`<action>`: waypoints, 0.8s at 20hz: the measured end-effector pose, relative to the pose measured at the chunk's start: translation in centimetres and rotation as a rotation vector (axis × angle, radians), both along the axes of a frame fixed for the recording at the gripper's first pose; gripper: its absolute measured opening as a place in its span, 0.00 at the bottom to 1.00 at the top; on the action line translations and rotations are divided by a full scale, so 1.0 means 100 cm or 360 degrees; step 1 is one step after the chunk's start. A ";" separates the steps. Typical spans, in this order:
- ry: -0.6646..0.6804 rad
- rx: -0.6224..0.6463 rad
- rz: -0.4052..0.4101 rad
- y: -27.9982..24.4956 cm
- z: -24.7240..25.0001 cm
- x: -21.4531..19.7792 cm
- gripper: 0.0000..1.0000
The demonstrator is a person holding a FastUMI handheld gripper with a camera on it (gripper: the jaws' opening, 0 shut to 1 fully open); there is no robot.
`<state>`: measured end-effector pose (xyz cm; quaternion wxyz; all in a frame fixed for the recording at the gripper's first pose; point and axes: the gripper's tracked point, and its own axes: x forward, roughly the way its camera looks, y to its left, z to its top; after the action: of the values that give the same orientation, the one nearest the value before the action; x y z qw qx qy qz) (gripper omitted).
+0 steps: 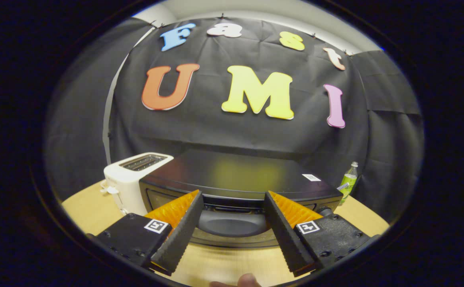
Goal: Open the toaster oven, put the food inside, and close the toaster oven door.
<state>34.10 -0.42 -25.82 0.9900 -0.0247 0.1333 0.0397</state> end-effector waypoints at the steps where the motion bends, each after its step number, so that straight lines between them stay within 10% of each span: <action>1: 0.0001 0.0089 0.0003 0.002 -0.002 0.001 1.00; 16: 0.0274 0.0019 0.0044 -0.007 -0.048 -0.102 1.00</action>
<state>23.87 -1.12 -30.62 0.9743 -0.0170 0.2173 0.0563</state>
